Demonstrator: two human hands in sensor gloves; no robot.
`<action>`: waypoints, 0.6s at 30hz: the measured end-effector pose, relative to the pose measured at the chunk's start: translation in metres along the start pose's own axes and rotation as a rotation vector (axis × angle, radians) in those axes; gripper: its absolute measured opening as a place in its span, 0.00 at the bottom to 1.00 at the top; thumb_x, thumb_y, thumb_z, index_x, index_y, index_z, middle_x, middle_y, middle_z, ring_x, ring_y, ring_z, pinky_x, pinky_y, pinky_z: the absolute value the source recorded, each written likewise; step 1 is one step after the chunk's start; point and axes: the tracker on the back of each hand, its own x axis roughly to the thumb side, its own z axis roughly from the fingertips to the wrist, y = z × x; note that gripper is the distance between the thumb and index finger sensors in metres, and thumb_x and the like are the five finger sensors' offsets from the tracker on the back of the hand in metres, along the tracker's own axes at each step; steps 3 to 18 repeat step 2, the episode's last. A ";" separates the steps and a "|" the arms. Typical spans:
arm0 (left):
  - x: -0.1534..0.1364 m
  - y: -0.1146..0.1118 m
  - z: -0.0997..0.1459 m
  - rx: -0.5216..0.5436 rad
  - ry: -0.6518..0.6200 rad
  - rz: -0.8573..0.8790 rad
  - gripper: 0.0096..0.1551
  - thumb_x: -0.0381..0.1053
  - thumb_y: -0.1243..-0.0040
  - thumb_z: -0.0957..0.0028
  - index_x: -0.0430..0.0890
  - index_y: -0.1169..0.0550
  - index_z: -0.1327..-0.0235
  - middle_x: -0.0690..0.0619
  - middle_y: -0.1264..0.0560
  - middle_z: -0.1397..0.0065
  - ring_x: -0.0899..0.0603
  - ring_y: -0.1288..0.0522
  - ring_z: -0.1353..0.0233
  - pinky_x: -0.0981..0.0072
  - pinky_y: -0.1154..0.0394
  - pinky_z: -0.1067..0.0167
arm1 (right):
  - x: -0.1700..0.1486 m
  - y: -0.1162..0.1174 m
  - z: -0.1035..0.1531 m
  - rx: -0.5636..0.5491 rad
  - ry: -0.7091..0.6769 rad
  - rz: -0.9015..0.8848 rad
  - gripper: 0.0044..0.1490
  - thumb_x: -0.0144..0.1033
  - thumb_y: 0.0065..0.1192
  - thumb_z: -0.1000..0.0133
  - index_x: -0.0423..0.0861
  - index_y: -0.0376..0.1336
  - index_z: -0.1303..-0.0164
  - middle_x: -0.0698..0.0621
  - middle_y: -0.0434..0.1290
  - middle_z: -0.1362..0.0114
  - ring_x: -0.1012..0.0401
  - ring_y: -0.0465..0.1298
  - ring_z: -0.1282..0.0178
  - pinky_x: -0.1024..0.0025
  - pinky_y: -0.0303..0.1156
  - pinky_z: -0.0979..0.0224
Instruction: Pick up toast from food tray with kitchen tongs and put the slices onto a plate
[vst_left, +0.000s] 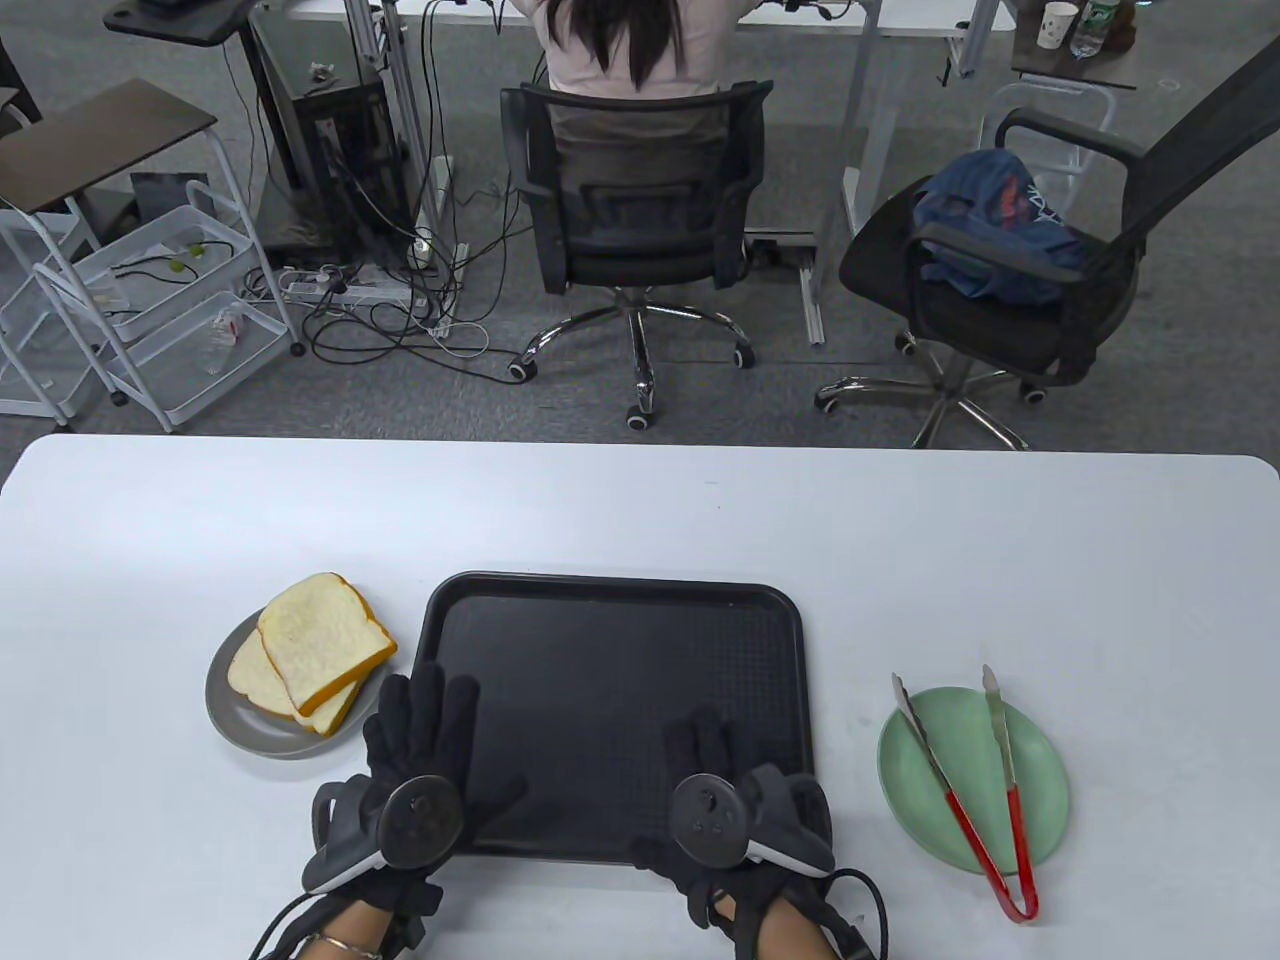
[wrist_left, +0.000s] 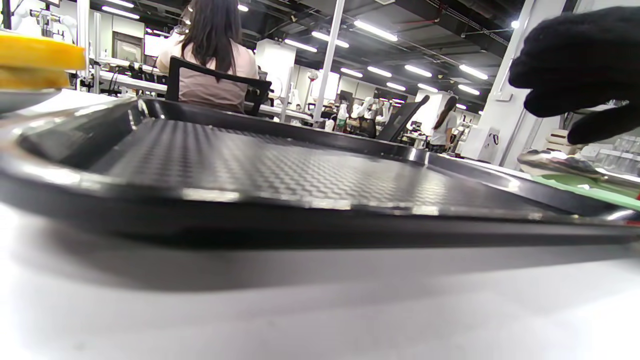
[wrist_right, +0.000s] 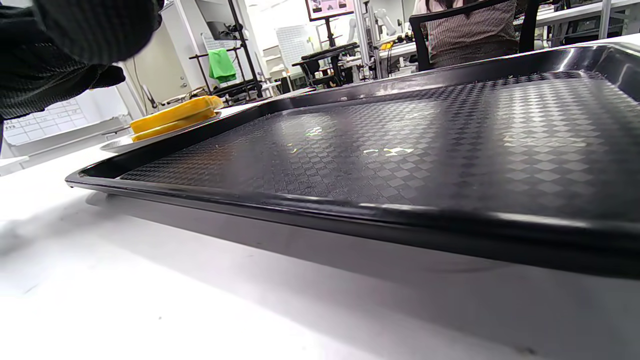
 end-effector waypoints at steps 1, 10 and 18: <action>0.000 0.000 0.000 -0.001 0.001 0.000 0.63 0.74 0.67 0.29 0.33 0.73 0.12 0.21 0.76 0.15 0.12 0.73 0.23 0.17 0.60 0.28 | 0.000 0.000 0.000 0.000 0.000 -0.001 0.70 0.63 0.60 0.52 0.33 0.27 0.28 0.25 0.31 0.23 0.23 0.39 0.31 0.24 0.51 0.39; 0.000 0.000 0.001 -0.004 0.001 -0.001 0.63 0.74 0.67 0.29 0.33 0.73 0.12 0.21 0.76 0.15 0.12 0.73 0.23 0.17 0.59 0.28 | 0.000 0.000 0.000 0.002 -0.002 -0.003 0.70 0.63 0.60 0.52 0.33 0.27 0.28 0.25 0.31 0.23 0.23 0.39 0.31 0.24 0.51 0.39; 0.000 0.000 0.001 -0.004 0.001 -0.001 0.63 0.74 0.67 0.29 0.33 0.73 0.12 0.21 0.76 0.15 0.12 0.73 0.23 0.17 0.59 0.28 | 0.000 0.000 0.000 0.002 -0.002 -0.003 0.70 0.63 0.60 0.52 0.33 0.27 0.28 0.25 0.31 0.23 0.23 0.39 0.31 0.24 0.51 0.39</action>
